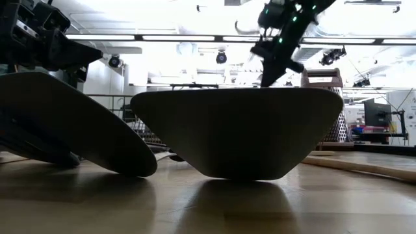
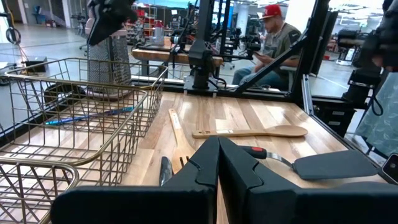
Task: Pick & Place Kitchen Items
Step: Put the right blue knife into the right wire basket
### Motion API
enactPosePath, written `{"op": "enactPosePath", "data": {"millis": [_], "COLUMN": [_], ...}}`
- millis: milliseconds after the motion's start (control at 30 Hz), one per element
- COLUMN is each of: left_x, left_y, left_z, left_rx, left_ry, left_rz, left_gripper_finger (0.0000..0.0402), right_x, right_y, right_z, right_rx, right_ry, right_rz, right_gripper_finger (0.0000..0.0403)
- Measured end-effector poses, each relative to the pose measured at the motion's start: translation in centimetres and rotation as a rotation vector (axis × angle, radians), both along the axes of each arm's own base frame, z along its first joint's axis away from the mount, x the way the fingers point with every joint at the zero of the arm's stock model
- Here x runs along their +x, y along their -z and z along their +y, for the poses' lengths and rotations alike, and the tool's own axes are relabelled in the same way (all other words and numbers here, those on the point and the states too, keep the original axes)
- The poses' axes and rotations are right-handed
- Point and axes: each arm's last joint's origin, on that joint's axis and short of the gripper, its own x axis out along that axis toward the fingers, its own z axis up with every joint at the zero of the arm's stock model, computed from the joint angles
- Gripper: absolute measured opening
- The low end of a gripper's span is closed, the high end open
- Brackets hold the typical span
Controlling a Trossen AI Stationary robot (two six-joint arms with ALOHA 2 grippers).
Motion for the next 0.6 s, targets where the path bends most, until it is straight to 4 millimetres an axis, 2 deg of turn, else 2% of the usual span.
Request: {"op": "enactPosePath", "data": {"millis": [233,600], "left_x": [0.0,0.0], "left_y": [0.0,0.0], "left_z": [0.0,0.0], "left_rx": [0.0,0.0], "left_ry": [0.0,0.0], "left_rz": [0.0,0.0], "left_gripper_finger": [0.0003,0.0003], "right_x": [0.5,1.4], "right_y": [3.4,7.6], "right_z": [-2.6,-4.3], "right_rx": [0.084,0.182], "right_ry": [-0.026,-0.077], "right_rz": [0.109,0.2], "right_gripper_finger": [0.0027,0.0028]}}
